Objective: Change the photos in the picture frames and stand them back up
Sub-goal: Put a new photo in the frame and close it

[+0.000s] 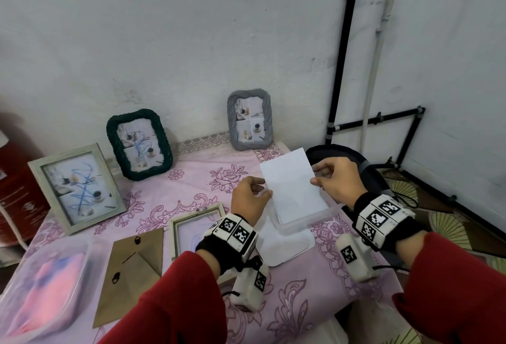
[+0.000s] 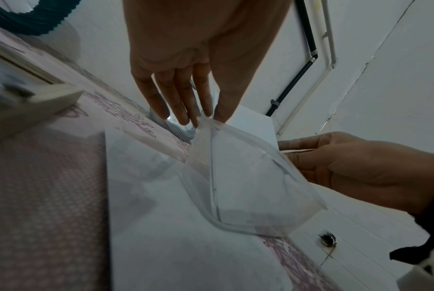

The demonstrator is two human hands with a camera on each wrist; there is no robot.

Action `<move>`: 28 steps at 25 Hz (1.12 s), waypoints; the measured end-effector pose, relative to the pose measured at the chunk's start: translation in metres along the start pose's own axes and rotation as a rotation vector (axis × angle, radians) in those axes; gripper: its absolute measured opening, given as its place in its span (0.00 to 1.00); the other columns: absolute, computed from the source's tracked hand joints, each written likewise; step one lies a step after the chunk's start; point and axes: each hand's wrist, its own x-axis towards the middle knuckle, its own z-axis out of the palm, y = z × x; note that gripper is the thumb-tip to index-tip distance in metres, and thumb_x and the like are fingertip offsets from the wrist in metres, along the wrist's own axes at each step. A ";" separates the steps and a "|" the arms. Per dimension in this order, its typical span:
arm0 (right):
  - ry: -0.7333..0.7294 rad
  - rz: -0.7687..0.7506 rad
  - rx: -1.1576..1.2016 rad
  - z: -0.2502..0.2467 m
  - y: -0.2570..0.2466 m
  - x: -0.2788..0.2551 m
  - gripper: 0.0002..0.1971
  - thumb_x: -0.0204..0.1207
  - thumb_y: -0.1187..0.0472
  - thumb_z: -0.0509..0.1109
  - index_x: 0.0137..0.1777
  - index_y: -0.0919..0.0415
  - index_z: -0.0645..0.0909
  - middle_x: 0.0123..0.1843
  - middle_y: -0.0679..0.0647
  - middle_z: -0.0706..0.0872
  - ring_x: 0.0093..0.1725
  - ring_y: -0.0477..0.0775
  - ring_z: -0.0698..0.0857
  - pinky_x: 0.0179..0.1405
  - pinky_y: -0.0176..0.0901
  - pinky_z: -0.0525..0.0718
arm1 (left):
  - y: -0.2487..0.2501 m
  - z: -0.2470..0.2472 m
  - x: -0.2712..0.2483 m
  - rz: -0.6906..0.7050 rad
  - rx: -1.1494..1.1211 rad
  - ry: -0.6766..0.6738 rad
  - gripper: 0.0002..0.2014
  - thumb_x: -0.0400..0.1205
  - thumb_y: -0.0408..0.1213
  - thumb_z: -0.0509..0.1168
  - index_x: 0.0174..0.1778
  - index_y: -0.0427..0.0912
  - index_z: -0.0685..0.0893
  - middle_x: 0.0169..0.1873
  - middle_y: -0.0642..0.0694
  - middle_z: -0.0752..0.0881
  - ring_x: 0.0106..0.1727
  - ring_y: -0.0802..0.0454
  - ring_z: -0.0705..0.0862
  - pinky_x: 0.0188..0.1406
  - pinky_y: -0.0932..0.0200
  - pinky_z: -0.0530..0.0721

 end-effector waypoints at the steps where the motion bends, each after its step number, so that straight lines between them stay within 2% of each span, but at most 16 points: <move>1: 0.004 -0.013 -0.001 -0.001 -0.001 -0.001 0.13 0.63 0.76 0.78 0.48 0.68 0.87 0.36 0.58 0.86 0.29 0.40 0.79 0.29 0.18 0.77 | 0.000 -0.001 0.000 -0.002 0.000 -0.004 0.14 0.74 0.29 0.72 0.55 0.33 0.82 0.42 0.43 0.82 0.45 0.51 0.80 0.55 0.56 0.80; 4: 0.017 -0.034 0.012 -0.005 -0.003 -0.004 0.14 0.63 0.75 0.78 0.49 0.65 0.87 0.36 0.56 0.87 0.30 0.39 0.80 0.32 0.16 0.77 | 0.001 -0.003 -0.001 0.008 0.015 -0.016 0.16 0.74 0.29 0.72 0.56 0.32 0.83 0.44 0.42 0.83 0.47 0.50 0.81 0.57 0.57 0.79; 8: 0.045 -0.089 -0.034 -0.010 -0.007 -0.009 0.11 0.65 0.72 0.78 0.45 0.59 0.88 0.38 0.49 0.88 0.29 0.40 0.78 0.33 0.16 0.76 | 0.003 -0.008 -0.004 0.037 0.037 -0.050 0.20 0.75 0.31 0.72 0.63 0.32 0.81 0.55 0.39 0.86 0.58 0.46 0.83 0.60 0.62 0.77; 10: 0.040 -0.102 0.003 -0.012 -0.010 -0.012 0.10 0.66 0.73 0.77 0.43 0.59 0.86 0.39 0.52 0.88 0.30 0.42 0.79 0.32 0.16 0.76 | 0.006 -0.011 -0.006 0.060 0.050 -0.065 0.20 0.75 0.33 0.73 0.63 0.33 0.81 0.57 0.42 0.85 0.59 0.48 0.82 0.59 0.65 0.76; 12: 0.032 -0.119 0.048 -0.013 -0.014 -0.014 0.09 0.67 0.73 0.76 0.43 0.60 0.85 0.39 0.55 0.87 0.34 0.47 0.81 0.34 0.18 0.78 | 0.009 -0.013 -0.009 0.091 0.030 -0.060 0.17 0.75 0.33 0.73 0.59 0.33 0.82 0.55 0.42 0.86 0.57 0.48 0.83 0.59 0.64 0.77; 14: 0.032 -0.131 0.097 -0.013 -0.021 -0.016 0.08 0.69 0.73 0.74 0.44 0.61 0.83 0.40 0.56 0.86 0.37 0.51 0.81 0.39 0.27 0.81 | 0.013 -0.016 -0.012 0.119 -0.041 -0.047 0.13 0.76 0.31 0.71 0.54 0.31 0.83 0.51 0.39 0.87 0.53 0.45 0.84 0.58 0.61 0.80; 16: 0.025 -0.136 0.157 -0.013 -0.030 -0.017 0.09 0.71 0.73 0.73 0.44 0.60 0.81 0.40 0.58 0.85 0.38 0.54 0.80 0.44 0.43 0.83 | 0.018 -0.021 -0.014 0.131 -0.135 -0.024 0.08 0.77 0.28 0.69 0.50 0.29 0.83 0.45 0.39 0.87 0.46 0.45 0.84 0.47 0.64 0.83; 17: 0.019 -0.145 0.185 -0.012 -0.036 -0.018 0.09 0.71 0.73 0.72 0.43 0.59 0.79 0.39 0.58 0.84 0.38 0.54 0.80 0.45 0.46 0.83 | 0.022 -0.025 -0.014 0.127 -0.184 -0.005 0.07 0.78 0.27 0.68 0.50 0.29 0.83 0.42 0.39 0.86 0.43 0.45 0.84 0.43 0.63 0.83; 18: 0.016 -0.158 0.207 -0.011 -0.041 -0.019 0.10 0.72 0.73 0.72 0.43 0.58 0.78 0.38 0.56 0.83 0.37 0.53 0.80 0.44 0.43 0.83 | 0.025 -0.029 -0.015 0.123 -0.233 0.016 0.06 0.78 0.26 0.67 0.49 0.30 0.82 0.41 0.39 0.85 0.42 0.45 0.84 0.43 0.58 0.83; 19: 0.019 -0.174 0.224 -0.009 -0.048 -0.019 0.10 0.72 0.73 0.72 0.43 0.58 0.78 0.37 0.54 0.82 0.36 0.50 0.80 0.43 0.37 0.83 | 0.028 -0.035 -0.015 0.126 -0.274 0.035 0.05 0.79 0.26 0.66 0.49 0.31 0.82 0.41 0.40 0.85 0.41 0.45 0.84 0.46 0.54 0.83; 21: 0.031 -0.201 0.276 -0.003 -0.061 -0.022 0.09 0.73 0.73 0.71 0.45 0.59 0.77 0.36 0.52 0.81 0.34 0.46 0.79 0.37 0.28 0.81 | 0.032 -0.046 -0.015 0.151 -0.309 0.074 0.04 0.79 0.27 0.66 0.49 0.35 0.82 0.40 0.43 0.85 0.40 0.47 0.83 0.48 0.51 0.83; 22: 0.037 -0.212 0.309 0.001 -0.068 -0.024 0.09 0.73 0.73 0.70 0.46 0.59 0.77 0.35 0.52 0.81 0.33 0.45 0.79 0.37 0.30 0.81 | 0.033 -0.053 -0.015 0.169 -0.322 0.093 0.05 0.79 0.28 0.66 0.49 0.37 0.82 0.41 0.44 0.85 0.40 0.49 0.83 0.47 0.52 0.84; 25: 0.037 -0.246 0.334 0.016 -0.089 -0.029 0.09 0.74 0.73 0.70 0.48 0.60 0.76 0.34 0.50 0.80 0.35 0.49 0.79 0.44 0.45 0.81 | 0.029 -0.075 -0.016 0.194 -0.370 0.142 0.08 0.81 0.30 0.65 0.54 0.36 0.82 0.46 0.43 0.86 0.43 0.51 0.83 0.46 0.53 0.87; 26: 0.023 -0.259 0.338 0.023 -0.094 -0.032 0.09 0.74 0.72 0.70 0.49 0.59 0.77 0.34 0.50 0.80 0.35 0.49 0.79 0.44 0.45 0.80 | 0.024 -0.083 -0.016 0.191 -0.378 0.154 0.08 0.81 0.31 0.65 0.55 0.37 0.82 0.47 0.43 0.86 0.43 0.52 0.84 0.44 0.55 0.88; 28: -0.010 -0.280 0.362 0.038 -0.101 -0.040 0.11 0.74 0.72 0.70 0.52 0.57 0.77 0.33 0.48 0.80 0.34 0.47 0.79 0.43 0.40 0.81 | 0.012 -0.096 -0.017 0.181 -0.372 0.169 0.07 0.81 0.30 0.65 0.54 0.40 0.82 0.45 0.45 0.86 0.43 0.53 0.84 0.40 0.60 0.88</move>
